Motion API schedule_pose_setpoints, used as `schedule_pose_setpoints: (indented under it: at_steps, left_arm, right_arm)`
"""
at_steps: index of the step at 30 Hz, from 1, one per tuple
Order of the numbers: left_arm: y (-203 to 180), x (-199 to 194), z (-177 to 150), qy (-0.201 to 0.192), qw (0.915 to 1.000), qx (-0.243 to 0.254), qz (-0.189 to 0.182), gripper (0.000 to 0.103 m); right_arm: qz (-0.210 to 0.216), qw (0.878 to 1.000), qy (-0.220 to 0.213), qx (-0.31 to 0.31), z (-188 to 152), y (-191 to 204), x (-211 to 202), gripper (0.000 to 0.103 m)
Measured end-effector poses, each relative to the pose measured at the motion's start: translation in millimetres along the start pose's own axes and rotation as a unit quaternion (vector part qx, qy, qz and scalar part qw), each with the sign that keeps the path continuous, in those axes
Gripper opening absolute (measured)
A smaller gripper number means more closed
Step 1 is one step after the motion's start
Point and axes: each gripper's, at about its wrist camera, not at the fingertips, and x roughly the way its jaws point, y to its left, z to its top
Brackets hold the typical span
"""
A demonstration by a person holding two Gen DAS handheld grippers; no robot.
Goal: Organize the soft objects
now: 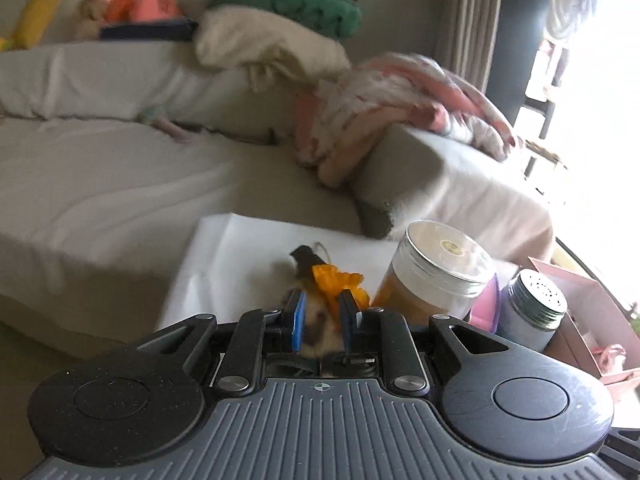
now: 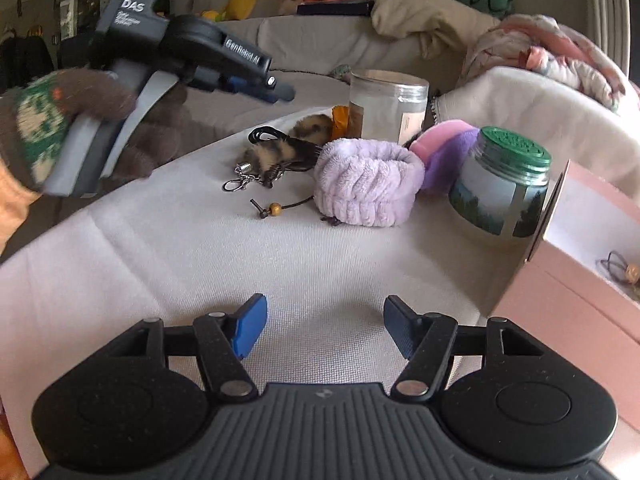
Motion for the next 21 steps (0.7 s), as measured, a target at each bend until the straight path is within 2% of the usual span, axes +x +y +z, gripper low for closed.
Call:
schedule_pose_setpoints:
  at_steps: [3, 5, 8, 12, 17, 19, 21]
  left_arm:
    - [13, 22, 4, 0.051, 0.9987, -0.006, -0.008, 0.020]
    - [27, 30, 0, 0.081, 0.9957, -0.040, -0.022, 0.020]
    - [34, 24, -11, 0.096, 0.9923, -0.055, -0.056, 0.021]
    - [21, 3, -25, 0.106, 0.9916, -0.003, -0.075, 0.022]
    - [-10, -8, -35, 0.101, 0.9893, 0.097, -0.043, 0.023]
    - [-20, -3, -36, 0.099, 0.9880, 0.117, -0.018, 0.023]
    - [-28, 5, -37, 0.103, 0.9861, 0.130, -0.009, 0.026]
  right_arm:
    - [0.007, 1.000, -0.001, 0.012, -1, -4, 0, 0.067]
    - [0.012, 1.000, -0.002, 0.014, -1, -5, 0, 0.069]
    - [0.018, 1.000, -0.002, 0.019, -1, -6, 0, 0.072]
    - [0.022, 1.000, -0.002, 0.020, 0, -7, 0, 0.074]
    - [0.019, 1.000, 0.000, 0.015, 0, -4, 1, 0.074]
    - [0.017, 1.000, 0.001, 0.013, 0, -4, 1, 0.075]
    - [0.016, 1.000, 0.002, 0.012, 0, -3, 1, 0.075]
